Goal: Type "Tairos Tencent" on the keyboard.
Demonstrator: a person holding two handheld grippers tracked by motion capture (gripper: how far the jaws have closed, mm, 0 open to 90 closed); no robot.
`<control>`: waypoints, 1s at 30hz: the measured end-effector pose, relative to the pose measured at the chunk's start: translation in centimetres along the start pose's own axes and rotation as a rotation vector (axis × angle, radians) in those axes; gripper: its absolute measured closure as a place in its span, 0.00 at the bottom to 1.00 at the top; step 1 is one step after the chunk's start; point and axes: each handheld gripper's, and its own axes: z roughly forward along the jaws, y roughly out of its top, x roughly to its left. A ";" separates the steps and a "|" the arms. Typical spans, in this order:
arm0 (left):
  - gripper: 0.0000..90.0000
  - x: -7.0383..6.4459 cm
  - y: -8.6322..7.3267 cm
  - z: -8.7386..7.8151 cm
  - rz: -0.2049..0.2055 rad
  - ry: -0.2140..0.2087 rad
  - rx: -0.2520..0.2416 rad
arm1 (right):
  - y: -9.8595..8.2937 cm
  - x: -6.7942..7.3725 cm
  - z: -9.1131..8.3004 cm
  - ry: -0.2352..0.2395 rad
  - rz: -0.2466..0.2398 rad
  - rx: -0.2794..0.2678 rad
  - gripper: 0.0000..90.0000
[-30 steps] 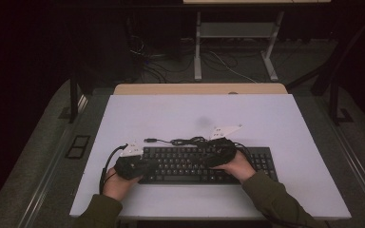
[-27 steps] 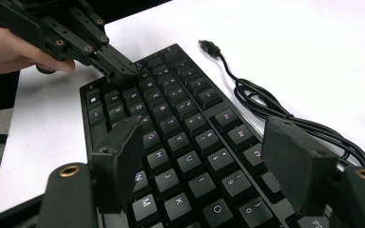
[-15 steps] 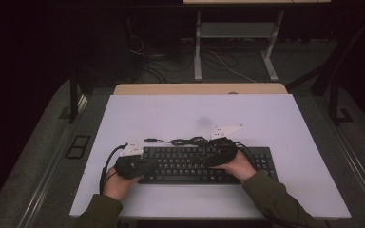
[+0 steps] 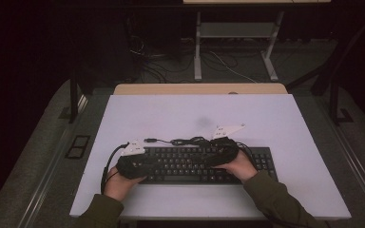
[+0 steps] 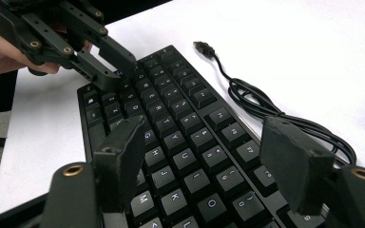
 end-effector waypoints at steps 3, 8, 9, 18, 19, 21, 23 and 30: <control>0.65 -0.1 0.1 0.1 0.005 -0.003 -0.006 | 0.0 0.0 0.0 0.002 0.002 0.005 0.39; 0.51 -0.3 0.2 0.5 -0.003 -0.003 -0.019 | -0.1 0.0 0.1 0.004 0.002 0.015 0.44; 0.47 -0.3 0.3 0.5 -0.001 -0.004 -0.018 | -0.1 0.0 0.1 0.003 0.002 0.017 0.46; 0.31 -0.6 0.5 1.2 -0.012 -0.013 -0.031 | -0.3 0.0 0.4 0.000 -0.008 0.035 0.60; 0.29 -0.6 0.5 1.3 -0.010 -0.015 -0.029 | -0.3 0.1 0.4 0.003 -0.010 0.040 0.63; 0.27 -0.7 0.5 1.4 -0.014 -0.015 -0.029 | -0.3 0.1 0.4 0.002 -0.010 0.042 0.65; 0.25 -0.8 0.6 1.4 -0.013 -0.009 -0.029 | -0.4 0.1 0.5 0.002 -0.015 0.045 0.69; 0.17 -0.9 0.7 1.6 -0.004 -0.004 -0.036 | -0.5 0.3 0.7 0.003 -0.028 0.063 0.82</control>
